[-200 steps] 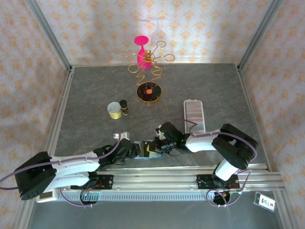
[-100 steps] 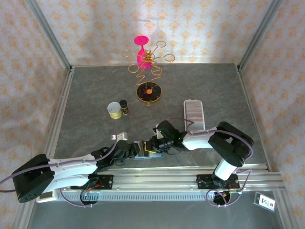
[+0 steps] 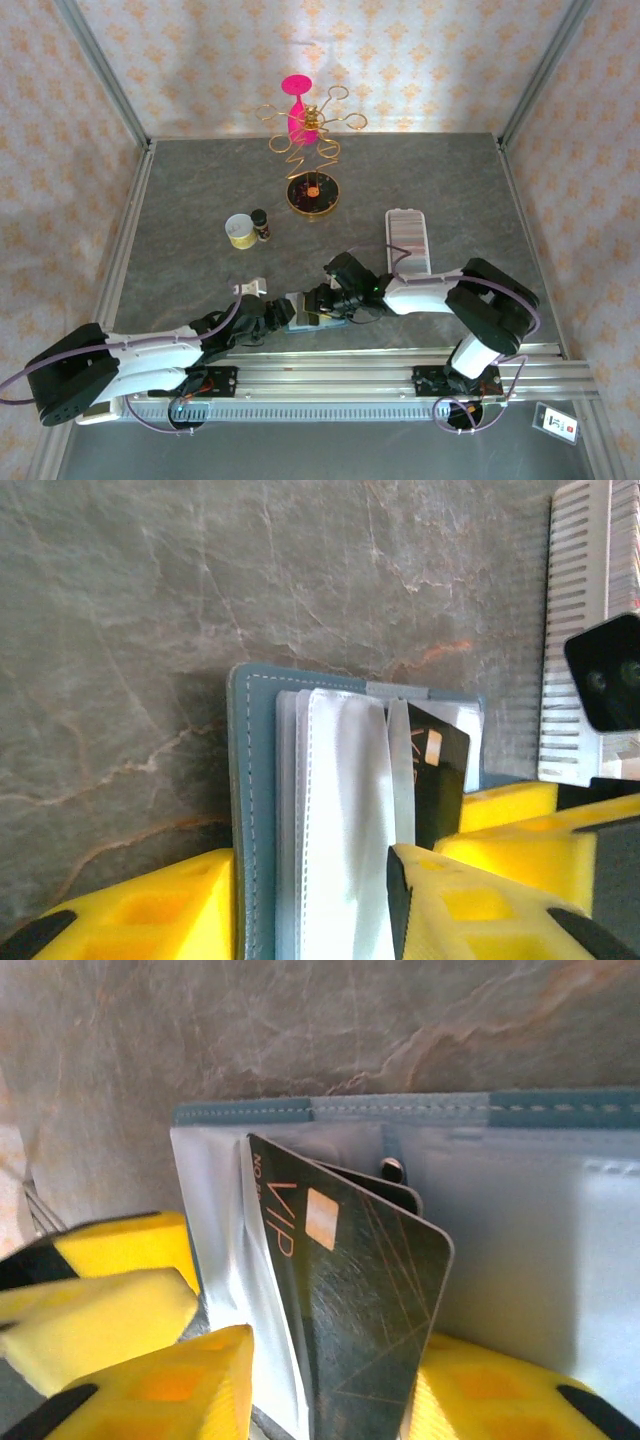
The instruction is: Put the credit cards into the card holder
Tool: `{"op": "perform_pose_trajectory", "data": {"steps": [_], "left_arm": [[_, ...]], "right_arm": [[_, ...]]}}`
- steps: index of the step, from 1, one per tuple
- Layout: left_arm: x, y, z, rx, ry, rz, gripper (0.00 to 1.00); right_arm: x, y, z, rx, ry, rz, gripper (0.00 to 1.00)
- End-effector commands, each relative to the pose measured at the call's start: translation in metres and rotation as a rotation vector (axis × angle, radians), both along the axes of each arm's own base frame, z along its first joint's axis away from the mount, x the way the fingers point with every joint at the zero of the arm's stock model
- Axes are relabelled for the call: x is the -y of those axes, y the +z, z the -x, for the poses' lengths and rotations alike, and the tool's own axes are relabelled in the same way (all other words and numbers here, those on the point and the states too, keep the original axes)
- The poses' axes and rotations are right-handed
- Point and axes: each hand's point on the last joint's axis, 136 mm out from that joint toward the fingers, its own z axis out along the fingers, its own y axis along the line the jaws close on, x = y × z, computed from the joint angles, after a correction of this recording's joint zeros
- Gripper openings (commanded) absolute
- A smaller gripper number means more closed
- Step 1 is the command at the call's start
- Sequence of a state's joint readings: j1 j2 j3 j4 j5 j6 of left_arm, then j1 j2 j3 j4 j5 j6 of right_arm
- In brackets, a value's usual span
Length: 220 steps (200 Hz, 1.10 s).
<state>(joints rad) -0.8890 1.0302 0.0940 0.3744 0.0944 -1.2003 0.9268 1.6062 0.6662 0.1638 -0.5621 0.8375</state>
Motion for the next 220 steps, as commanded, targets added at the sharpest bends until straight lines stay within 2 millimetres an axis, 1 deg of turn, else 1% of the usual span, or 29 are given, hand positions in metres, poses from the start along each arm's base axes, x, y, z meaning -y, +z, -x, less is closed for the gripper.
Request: {"op": "perform_pose_trajectory", "data": {"steps": [1, 16, 35, 58, 77, 130, 150, 164, 186, 192, 213, 220], "left_arm": [[0.005, -0.015, 0.022, -0.113, -0.061, 0.038, 0.4], [0.004, -0.017, 0.022, -0.118, -0.059, 0.033, 0.39], [0.007, -0.016, 0.022, -0.119, -0.064, 0.046, 0.39], [0.011, -0.015, 0.021, -0.121, -0.07, 0.065, 0.39], [0.012, -0.014, 0.02, -0.121, -0.067, 0.077, 0.38], [0.012, -0.01, 0.015, -0.111, -0.046, 0.106, 0.38], [0.012, -0.007, 0.012, -0.102, -0.038, 0.116, 0.37], [0.011, -0.004, 0.009, -0.093, -0.026, 0.125, 0.37], [0.009, 0.003, 0.005, -0.068, -0.006, 0.153, 0.36], [0.008, 0.004, 0.004, -0.064, -0.003, 0.152, 0.36], [0.002, 0.005, 0.002, -0.058, 0.022, 0.136, 0.36], [-0.001, 0.003, 0.001, -0.061, 0.032, 0.128, 0.36]], "right_arm": [[0.013, 0.004, -0.015, 0.062, -0.076, 0.08, 0.44], [0.018, 0.003, -0.019, 0.067, -0.101, 0.113, 0.44], [0.017, 0.003, -0.02, 0.059, -0.116, 0.1, 0.43], [0.011, 0.005, -0.02, 0.056, -0.117, 0.071, 0.39], [0.005, 0.008, -0.021, 0.058, -0.106, 0.053, 0.38], [-0.013, 0.021, -0.024, 0.092, -0.082, -0.002, 0.37], [-0.017, 0.021, -0.022, 0.08, -0.077, -0.02, 0.37], [-0.014, 0.014, -0.021, 0.064, -0.076, 0.006, 0.37], [-0.003, 0.002, -0.02, 0.05, -0.113, 0.065, 0.36], [0.0, 0.002, -0.021, 0.053, -0.124, 0.074, 0.35], [0.009, -0.001, -0.021, 0.065, -0.134, 0.109, 0.31], [0.011, -0.003, -0.02, 0.068, -0.125, 0.119, 0.28]]}}
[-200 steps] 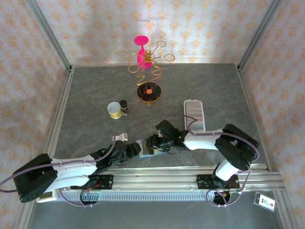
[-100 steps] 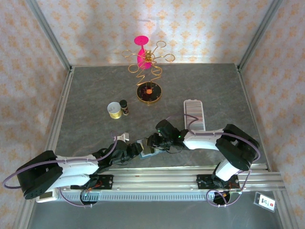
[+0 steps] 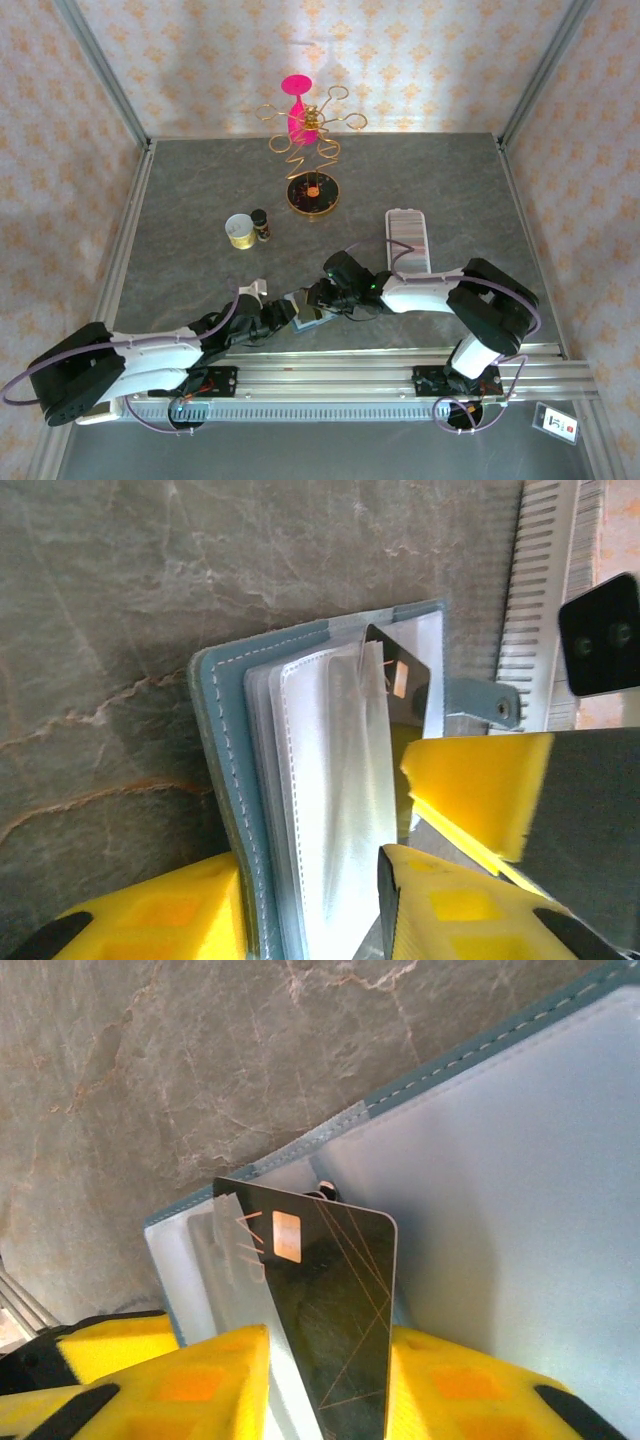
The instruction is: Put the credit cards into the card holder
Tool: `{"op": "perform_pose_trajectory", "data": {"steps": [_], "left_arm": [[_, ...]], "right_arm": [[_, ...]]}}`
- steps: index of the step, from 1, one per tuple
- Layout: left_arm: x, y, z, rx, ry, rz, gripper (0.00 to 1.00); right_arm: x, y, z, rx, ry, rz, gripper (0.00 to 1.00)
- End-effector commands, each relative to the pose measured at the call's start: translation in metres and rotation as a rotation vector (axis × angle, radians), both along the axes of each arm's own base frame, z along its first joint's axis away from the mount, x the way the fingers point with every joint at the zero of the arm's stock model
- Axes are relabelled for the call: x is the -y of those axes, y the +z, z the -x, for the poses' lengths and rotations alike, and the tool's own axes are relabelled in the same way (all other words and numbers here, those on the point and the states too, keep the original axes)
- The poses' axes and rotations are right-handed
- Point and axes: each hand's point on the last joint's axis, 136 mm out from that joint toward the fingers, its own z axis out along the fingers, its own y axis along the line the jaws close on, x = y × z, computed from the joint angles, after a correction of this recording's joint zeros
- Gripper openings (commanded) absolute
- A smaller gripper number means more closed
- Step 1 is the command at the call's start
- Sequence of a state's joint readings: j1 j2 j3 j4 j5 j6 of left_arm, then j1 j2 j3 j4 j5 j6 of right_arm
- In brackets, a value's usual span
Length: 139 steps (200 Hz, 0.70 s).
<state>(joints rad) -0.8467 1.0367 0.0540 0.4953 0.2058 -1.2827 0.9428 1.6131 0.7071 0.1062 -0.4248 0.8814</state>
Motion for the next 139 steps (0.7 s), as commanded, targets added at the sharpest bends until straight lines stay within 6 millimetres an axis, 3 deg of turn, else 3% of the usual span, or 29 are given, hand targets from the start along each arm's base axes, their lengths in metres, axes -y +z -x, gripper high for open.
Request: {"op": "perform_pose_trajectory", "data": {"steps": [1, 23, 57, 91, 139], "left_arm": [[-0.009, -0.003, -0.002, -0.012, 0.033, -0.017, 0.36], [-0.014, -0.007, -0.003, -0.02, 0.048, -0.039, 0.35], [-0.014, -0.007, -0.005, -0.021, 0.05, -0.037, 0.35], [-0.013, -0.007, -0.009, -0.022, 0.043, -0.052, 0.35], [-0.015, -0.012, -0.007, -0.033, 0.032, -0.074, 0.34]], "right_arm": [[0.006, 0.0, -0.003, 0.026, -0.019, 0.045, 0.27], [0.01, -0.006, 0.004, 0.017, 0.022, 0.071, 0.13], [0.011, -0.009, 0.019, -0.004, 0.103, 0.054, 0.07], [0.021, -0.011, 0.026, -0.036, 0.111, 0.02, 0.04], [0.023, 0.009, 0.022, -0.007, 0.092, -0.095, 0.06]]}}
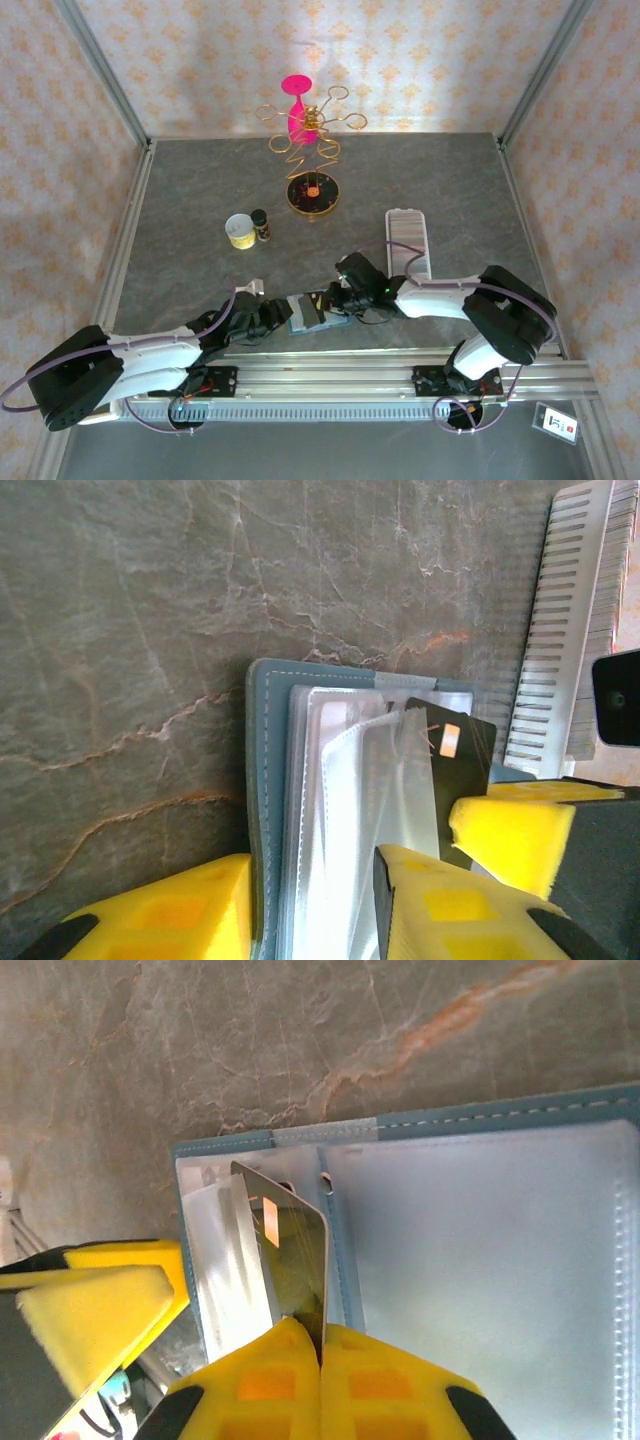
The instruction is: Put the credit cards into the card holder
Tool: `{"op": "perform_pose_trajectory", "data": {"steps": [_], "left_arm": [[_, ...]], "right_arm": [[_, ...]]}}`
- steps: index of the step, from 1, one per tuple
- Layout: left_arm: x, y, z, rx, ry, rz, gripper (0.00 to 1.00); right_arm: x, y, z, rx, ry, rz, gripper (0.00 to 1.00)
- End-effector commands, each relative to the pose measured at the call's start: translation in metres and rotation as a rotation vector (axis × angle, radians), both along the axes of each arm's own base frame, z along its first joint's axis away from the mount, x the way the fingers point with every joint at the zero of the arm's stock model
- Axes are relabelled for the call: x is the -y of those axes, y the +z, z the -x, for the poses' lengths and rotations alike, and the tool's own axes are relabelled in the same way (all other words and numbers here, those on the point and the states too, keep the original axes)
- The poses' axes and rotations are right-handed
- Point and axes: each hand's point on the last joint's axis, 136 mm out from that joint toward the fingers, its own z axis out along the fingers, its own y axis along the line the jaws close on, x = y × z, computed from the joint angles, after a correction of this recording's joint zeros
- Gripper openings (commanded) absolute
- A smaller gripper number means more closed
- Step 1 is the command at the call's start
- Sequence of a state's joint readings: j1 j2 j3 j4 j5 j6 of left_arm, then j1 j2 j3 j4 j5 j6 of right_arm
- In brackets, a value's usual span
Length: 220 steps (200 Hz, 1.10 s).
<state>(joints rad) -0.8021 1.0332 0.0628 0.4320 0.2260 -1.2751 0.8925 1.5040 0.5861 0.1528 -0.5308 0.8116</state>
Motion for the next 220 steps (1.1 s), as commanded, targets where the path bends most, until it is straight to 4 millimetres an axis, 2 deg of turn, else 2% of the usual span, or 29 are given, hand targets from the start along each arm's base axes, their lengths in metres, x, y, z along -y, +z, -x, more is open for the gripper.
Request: {"op": "perform_pose_trajectory", "data": {"steps": [1, 58, 107, 146, 170, 185, 220], "left_arm": [[-0.004, -0.004, -0.004, 0.004, 0.006, -0.04, 0.34], [0.001, -0.002, -0.005, 0.007, -0.014, -0.034, 0.34], [-0.001, -0.002, -0.006, 0.01, -0.022, -0.067, 0.33], [-0.014, 0.0, -0.009, 0.024, 0.006, -0.126, 0.32], [-0.013, 0.01, -0.011, 0.042, -0.01, -0.141, 0.27], [-0.009, 0.019, -0.013, 0.051, -0.022, -0.136, 0.22], [0.019, 0.048, -0.021, 0.106, -0.088, -0.026, 0.15]], "right_arm": [[0.002, 0.003, 0.007, -0.011, 0.023, -0.03, 0.06], [-0.009, 0.007, 0.011, -0.042, 0.048, -0.104, 0.17], [-0.011, 0.006, 0.005, -0.025, 0.04, -0.091, 0.13], [-0.003, 0.0, 0.004, -0.017, 0.024, -0.05, 0.1], [0.002, -0.003, 0.004, -0.025, 0.0, -0.051, 0.11], [0.001, -0.003, 0.003, -0.027, -0.006, -0.061, 0.16], [0.001, -0.001, -0.002, -0.004, -0.021, -0.059, 0.18]]}}
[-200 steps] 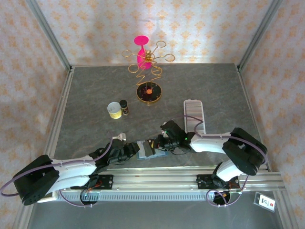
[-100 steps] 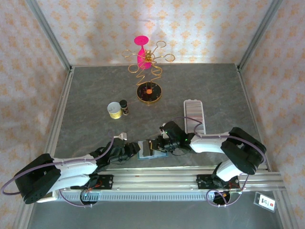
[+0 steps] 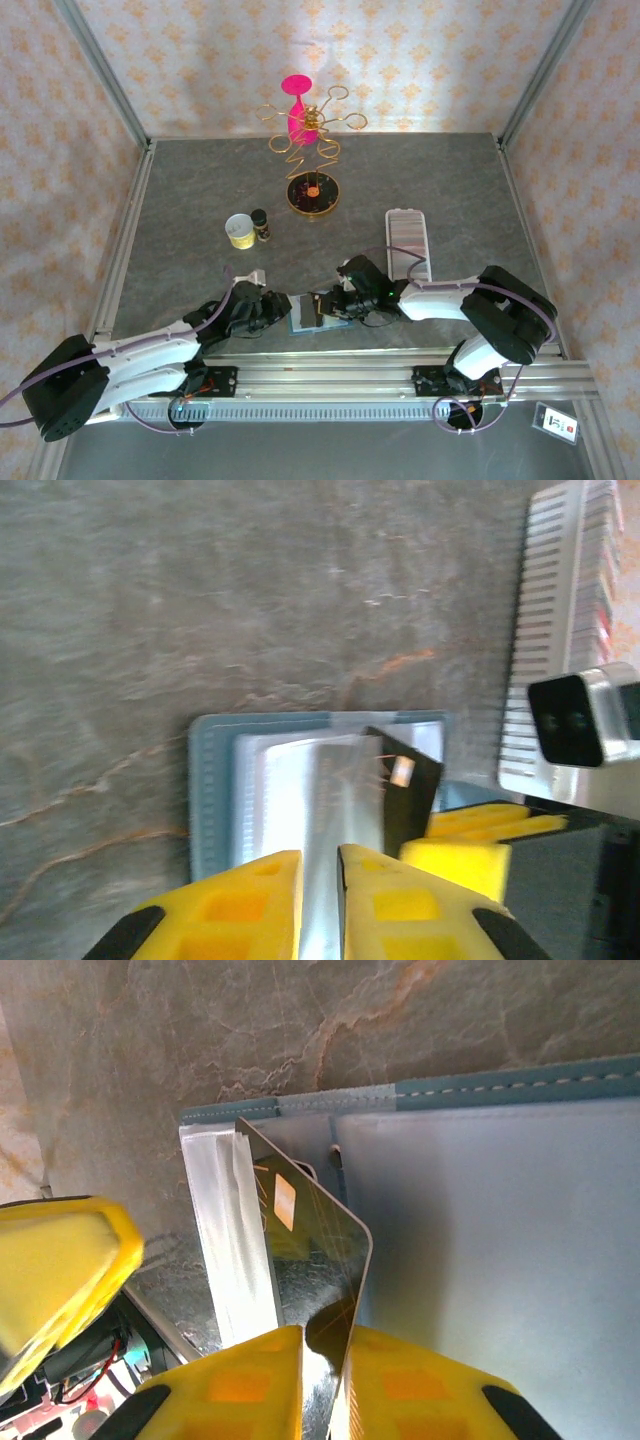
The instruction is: Put the credit cards into the card holder
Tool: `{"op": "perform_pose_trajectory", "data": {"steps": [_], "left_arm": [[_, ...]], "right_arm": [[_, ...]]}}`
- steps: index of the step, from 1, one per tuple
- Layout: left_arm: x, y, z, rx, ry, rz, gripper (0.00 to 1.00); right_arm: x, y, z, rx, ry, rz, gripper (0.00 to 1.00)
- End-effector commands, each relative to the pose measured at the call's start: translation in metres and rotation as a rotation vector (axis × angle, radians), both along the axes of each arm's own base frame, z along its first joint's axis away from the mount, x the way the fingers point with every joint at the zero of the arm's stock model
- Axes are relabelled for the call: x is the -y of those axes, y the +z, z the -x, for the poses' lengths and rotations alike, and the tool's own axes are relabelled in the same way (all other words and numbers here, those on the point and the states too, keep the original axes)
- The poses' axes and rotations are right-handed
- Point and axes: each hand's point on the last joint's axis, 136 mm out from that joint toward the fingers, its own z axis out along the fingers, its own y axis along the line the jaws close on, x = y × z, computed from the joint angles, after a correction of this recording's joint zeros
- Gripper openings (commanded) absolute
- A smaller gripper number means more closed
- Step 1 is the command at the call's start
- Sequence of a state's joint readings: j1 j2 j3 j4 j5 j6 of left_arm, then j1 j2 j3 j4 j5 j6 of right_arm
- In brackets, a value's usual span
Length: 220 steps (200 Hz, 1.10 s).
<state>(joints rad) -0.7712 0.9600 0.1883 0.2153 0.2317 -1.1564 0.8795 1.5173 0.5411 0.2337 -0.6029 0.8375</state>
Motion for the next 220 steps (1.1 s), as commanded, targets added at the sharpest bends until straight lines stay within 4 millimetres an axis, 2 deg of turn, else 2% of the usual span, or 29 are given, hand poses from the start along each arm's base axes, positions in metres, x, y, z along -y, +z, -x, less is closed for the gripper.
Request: {"op": "perform_pose_trajectory", "data": {"steps": [1, 27, 59, 90, 172, 203, 220], "left_arm": [[0.017, 0.022, -0.009, 0.046, -0.05, 0.049, 0.15], [0.028, 0.02, -0.016, 0.05, -0.064, 0.055, 0.08], [0.034, 0.003, -0.023, 0.033, -0.077, 0.022, 0.0], [0.025, -0.015, -0.024, 0.003, -0.06, -0.039, 0.0], [0.015, -0.035, -0.013, -0.035, -0.071, -0.084, 0.0], [0.012, -0.041, -0.008, -0.05, -0.078, -0.095, 0.0], [0.01, -0.043, -0.005, -0.054, -0.077, -0.1, 0.0]], "right_arm": [[0.002, 0.003, -0.011, 0.041, -0.04, -0.003, 0.18], [0.0, 0.006, -0.015, 0.06, -0.052, -0.018, 0.19], [-0.002, 0.008, -0.018, 0.072, -0.068, -0.038, 0.21], [-0.002, 0.009, -0.021, 0.081, -0.084, -0.048, 0.21], [0.005, 0.018, -0.036, 0.147, -0.154, -0.044, 0.2], [0.012, 0.016, -0.039, 0.152, -0.177, -0.029, 0.17], [0.009, 0.018, -0.037, 0.148, -0.171, -0.054, 0.17]]}}
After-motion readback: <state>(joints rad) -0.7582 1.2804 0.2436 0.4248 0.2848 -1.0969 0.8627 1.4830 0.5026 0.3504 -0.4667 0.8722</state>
